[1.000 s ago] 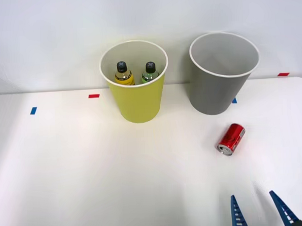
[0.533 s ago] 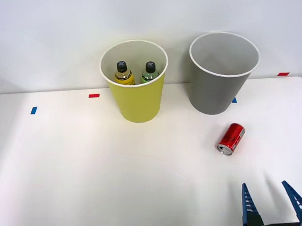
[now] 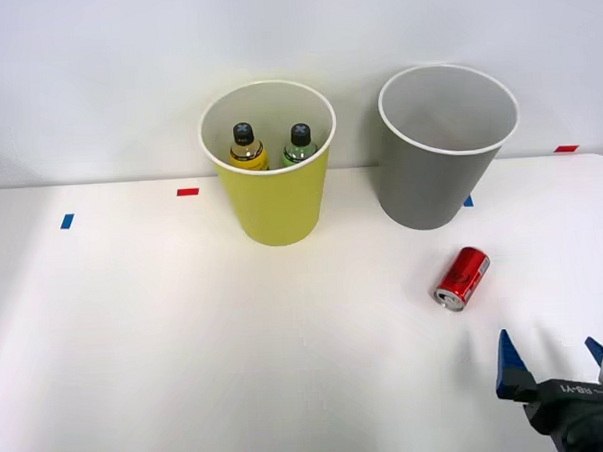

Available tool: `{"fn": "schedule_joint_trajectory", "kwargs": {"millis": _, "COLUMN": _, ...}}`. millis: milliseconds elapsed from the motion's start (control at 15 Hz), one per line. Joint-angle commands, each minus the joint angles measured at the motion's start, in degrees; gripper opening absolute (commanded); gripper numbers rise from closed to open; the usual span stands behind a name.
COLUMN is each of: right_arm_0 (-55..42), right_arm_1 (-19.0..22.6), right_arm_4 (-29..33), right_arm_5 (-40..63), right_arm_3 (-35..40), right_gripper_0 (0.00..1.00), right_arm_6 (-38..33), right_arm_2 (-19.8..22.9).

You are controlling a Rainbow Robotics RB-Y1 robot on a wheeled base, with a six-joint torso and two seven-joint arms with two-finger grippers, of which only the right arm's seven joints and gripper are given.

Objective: Put cans in the gray bin, plastic bottles in the light green bin

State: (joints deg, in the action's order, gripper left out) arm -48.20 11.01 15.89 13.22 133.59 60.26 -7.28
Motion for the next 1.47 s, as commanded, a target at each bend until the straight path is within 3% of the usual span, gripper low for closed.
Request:
{"fn": "schedule_joint_trajectory", "kwargs": {"millis": 67, "right_arm_0": 5.7, "right_arm_1": 6.0, "right_arm_4": -7.1, "right_arm_5": 31.3, "right_arm_3": 15.4, "right_gripper_0": 1.00, "right_arm_6": -7.2, "right_arm_2": -1.9}}
{"fn": "schedule_joint_trajectory", "kwargs": {"millis": 200, "right_arm_0": 10.6, "right_arm_1": 7.4, "right_arm_4": -7.0, "right_arm_5": 44.6, "right_arm_3": 16.4, "right_gripper_0": 1.00, "right_arm_6": -13.3, "right_arm_2": -2.6}}
{"fn": "schedule_joint_trajectory", "kwargs": {"millis": 467, "right_arm_0": 20.7, "right_arm_1": 11.0, "right_arm_4": -8.2, "right_arm_5": 61.4, "right_arm_3": 16.4, "right_gripper_0": 1.00, "right_arm_6": -26.3, "right_arm_2": -3.3}}
{"fn": "schedule_joint_trajectory", "kwargs": {"millis": 800, "right_arm_0": 35.1, "right_arm_1": 15.5, "right_arm_4": -18.6, "right_arm_5": 79.4, "right_arm_3": 16.4, "right_gripper_0": 1.00, "right_arm_6": -41.0, "right_arm_2": -2.4}}
{"fn": "schedule_joint_trajectory", "kwargs": {"millis": 933, "right_arm_0": 39.6, "right_arm_1": 18.3, "right_arm_4": -23.1, "right_arm_5": 80.9, "right_arm_3": 16.3, "right_gripper_0": 1.00, "right_arm_6": -44.8, "right_arm_2": -2.5}}
{"fn": "schedule_joint_trajectory", "kwargs": {"millis": 1133, "right_arm_0": 46.8, "right_arm_1": 21.5, "right_arm_4": -27.9, "right_arm_5": 80.8, "right_arm_3": 8.4, "right_gripper_0": 1.00, "right_arm_6": -45.1, "right_arm_2": -2.9}}
{"fn": "schedule_joint_trajectory", "kwargs": {"millis": 1467, "right_arm_0": 54.3, "right_arm_1": 22.9, "right_arm_4": -31.4, "right_arm_5": 80.9, "right_arm_3": -0.4, "right_gripper_0": 1.00, "right_arm_6": -45.5, "right_arm_2": -4.7}}
